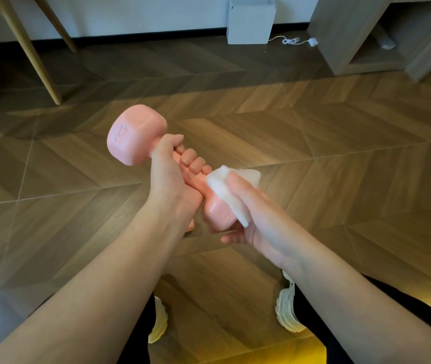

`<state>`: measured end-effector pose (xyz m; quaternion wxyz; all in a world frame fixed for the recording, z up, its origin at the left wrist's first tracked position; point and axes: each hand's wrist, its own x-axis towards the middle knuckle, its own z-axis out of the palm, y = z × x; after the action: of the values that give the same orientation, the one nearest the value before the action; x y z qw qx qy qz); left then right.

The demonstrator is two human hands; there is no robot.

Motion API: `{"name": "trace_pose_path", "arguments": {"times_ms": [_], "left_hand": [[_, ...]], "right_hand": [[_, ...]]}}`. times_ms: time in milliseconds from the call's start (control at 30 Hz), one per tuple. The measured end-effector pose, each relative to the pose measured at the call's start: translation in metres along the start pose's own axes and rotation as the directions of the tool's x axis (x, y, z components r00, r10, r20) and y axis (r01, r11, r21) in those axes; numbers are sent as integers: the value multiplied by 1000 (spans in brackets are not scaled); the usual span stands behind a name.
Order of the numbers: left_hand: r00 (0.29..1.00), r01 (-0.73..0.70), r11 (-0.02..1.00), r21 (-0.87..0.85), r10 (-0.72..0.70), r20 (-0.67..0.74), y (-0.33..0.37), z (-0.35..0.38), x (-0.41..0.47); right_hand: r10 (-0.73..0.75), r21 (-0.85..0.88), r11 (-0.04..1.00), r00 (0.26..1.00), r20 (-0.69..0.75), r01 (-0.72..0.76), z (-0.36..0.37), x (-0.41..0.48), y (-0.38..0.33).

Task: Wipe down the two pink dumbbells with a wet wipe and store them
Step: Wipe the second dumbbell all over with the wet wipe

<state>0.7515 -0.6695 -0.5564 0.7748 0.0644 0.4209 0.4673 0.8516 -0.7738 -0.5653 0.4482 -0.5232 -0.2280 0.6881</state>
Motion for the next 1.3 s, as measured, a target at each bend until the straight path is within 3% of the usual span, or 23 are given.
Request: {"name": "trace_pose_path", "arguments": {"times_ms": [267,500,633,700,800,933,1133,1300], "left_hand": [[1000,15,999,-43,-16,-15,7,-2,3],[999,-25,999,22,26,-28,1,-2,1],[995,1,999,-36,-5,-100,-1,-1,2],[994,0,999,-53,-6,-110,1,-2,3],[997,-23,999,-33,20,-69,7,-3,3],[999,-23,999,-45,22,-30,11,-5,1],[1000,-14,999,42,14,-1,3,-4,-3],[999,19,1000,11,-19,-27,4,-4,0]], "right_hand": [[-12,109,994,969,246,-16,-18,-6,-8],[-103,90,991,994,19,101,-2,-1,0],[-232,-169,964,959,-162,205,-4,3,6],[-195,-98,979,966,-168,181,-2,4,6],[-85,109,990,996,-5,85,-8,1,-1],[18,164,985,968,251,-60,-15,-3,-7],[30,113,993,998,57,-36,-3,4,1],[48,123,990,977,209,-75,-15,-1,-5]]}}
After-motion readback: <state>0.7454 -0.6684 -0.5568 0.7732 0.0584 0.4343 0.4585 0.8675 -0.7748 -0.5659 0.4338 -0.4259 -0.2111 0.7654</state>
